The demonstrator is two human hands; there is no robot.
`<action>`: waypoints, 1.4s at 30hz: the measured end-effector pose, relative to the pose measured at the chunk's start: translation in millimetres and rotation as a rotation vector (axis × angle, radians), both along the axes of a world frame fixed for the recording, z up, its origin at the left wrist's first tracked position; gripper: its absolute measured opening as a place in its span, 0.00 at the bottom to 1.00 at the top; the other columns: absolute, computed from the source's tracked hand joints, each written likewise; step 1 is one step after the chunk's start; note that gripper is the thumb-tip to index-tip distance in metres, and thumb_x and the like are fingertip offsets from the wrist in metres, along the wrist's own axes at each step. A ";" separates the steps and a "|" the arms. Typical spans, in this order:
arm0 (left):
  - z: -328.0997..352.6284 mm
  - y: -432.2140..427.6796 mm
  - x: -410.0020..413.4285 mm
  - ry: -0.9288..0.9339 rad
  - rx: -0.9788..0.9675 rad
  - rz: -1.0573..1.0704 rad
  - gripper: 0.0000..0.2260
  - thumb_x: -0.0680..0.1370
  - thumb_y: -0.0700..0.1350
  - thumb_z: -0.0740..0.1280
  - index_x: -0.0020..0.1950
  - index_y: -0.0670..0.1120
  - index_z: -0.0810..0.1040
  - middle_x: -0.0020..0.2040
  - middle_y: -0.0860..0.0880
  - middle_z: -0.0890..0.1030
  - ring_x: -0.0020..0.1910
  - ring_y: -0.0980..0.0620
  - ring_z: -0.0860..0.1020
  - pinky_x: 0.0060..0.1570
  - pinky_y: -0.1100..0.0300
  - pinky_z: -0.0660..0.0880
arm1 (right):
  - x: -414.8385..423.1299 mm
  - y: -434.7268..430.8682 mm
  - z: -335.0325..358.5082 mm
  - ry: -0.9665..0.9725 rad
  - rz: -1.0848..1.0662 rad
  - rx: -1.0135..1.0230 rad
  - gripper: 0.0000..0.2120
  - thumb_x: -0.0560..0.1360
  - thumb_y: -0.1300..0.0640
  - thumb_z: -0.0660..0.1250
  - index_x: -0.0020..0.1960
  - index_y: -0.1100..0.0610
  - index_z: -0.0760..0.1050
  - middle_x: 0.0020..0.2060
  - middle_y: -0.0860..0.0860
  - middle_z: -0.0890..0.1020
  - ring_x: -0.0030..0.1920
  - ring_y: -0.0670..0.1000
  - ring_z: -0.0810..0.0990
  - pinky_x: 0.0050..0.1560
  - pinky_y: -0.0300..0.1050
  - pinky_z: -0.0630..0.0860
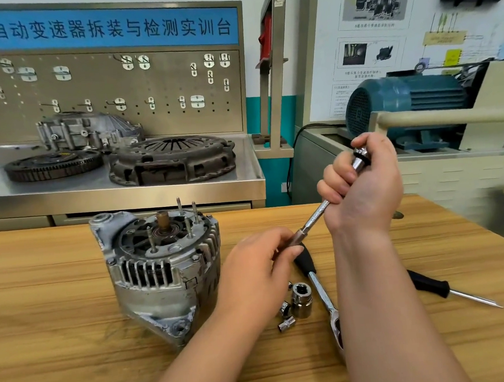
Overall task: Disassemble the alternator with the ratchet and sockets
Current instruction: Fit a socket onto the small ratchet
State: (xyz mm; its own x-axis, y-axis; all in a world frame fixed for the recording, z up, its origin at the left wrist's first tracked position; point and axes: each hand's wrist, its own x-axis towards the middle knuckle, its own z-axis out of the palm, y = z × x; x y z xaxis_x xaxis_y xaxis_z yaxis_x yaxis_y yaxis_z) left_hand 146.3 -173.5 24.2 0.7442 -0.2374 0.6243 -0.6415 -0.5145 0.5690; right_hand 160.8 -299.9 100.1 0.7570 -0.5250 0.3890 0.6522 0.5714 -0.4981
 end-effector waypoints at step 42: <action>33.1 140.6 35.7 0.046 -0.027 0.296 0.12 0.77 0.54 0.59 0.57 0.55 0.75 0.47 0.64 0.76 0.45 0.61 0.75 0.42 0.64 0.70 | 23.1 120.7 40.2 0.024 0.181 -0.356 0.13 0.79 0.63 0.54 0.36 0.55 0.67 0.21 0.48 0.60 0.22 0.46 0.53 0.24 0.34 0.51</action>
State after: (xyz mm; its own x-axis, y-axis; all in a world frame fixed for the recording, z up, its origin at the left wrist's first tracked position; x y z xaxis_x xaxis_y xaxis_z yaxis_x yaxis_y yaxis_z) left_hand 182.1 -32.9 57.4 0.8063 0.0103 0.5914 -0.4390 -0.6597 0.6100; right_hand 183.9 -179.2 140.3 0.8360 -0.2176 0.5038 0.5425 0.4653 -0.6994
